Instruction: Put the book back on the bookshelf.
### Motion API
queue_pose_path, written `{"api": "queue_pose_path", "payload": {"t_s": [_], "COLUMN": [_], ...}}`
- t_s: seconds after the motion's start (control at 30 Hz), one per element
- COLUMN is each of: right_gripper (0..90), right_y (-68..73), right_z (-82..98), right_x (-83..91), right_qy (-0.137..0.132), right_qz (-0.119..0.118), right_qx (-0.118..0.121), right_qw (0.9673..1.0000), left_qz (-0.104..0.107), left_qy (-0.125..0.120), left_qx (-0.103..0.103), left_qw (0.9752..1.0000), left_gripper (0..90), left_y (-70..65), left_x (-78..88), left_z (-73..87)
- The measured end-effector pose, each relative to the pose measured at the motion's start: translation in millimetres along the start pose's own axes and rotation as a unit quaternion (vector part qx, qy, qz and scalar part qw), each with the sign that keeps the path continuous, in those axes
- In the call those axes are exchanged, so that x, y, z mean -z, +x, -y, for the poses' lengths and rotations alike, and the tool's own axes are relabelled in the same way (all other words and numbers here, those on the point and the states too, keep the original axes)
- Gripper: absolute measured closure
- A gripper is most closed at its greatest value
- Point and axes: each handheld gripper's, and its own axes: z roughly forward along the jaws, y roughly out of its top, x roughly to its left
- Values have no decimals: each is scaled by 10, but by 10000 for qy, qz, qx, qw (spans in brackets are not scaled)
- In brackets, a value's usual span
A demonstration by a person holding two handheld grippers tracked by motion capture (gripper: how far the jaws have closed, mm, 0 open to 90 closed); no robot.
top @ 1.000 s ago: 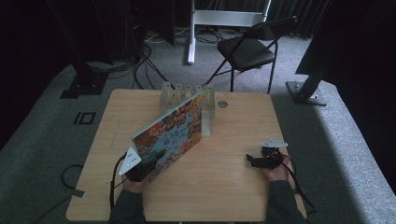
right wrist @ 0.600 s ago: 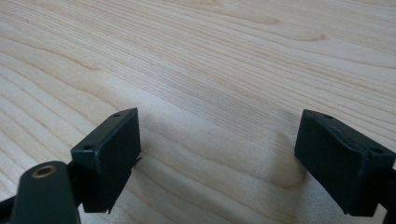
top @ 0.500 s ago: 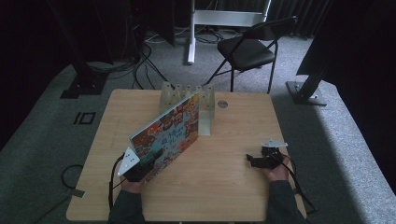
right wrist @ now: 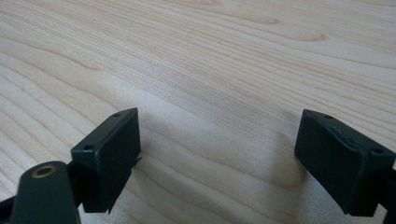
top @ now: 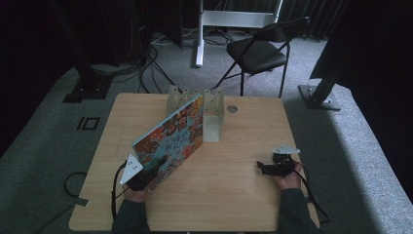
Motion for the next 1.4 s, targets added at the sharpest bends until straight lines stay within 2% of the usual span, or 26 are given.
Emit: {"api": "queue_pose_path", "payload": {"t_s": [1.03,1.13,1.27,1.4], "right_gripper": [141,140,141,141], "right_y": [1,1,1,1], "right_z": [0,0,0,-1], "right_x": [0,0,0,-1], "right_qy": [-1,-1,0,-1], "right_qz": [-10,-9,-13,-18], "right_qx": [-3,-3,-1,5], "right_qw": [10000,10000,10000,10000], "left_qz": [-209,-245,-395,-440], "left_qy": [-25,-46,-69,-103], "left_qx": [66,93,67,154], "left_qw": [9998,9996,9992,9989], "left_gripper": [809,809,810,811], "left_y": [70,73,70,88], "left_x": [199,215,234,253], "left_z": [-3,-7,-10,-13]}}
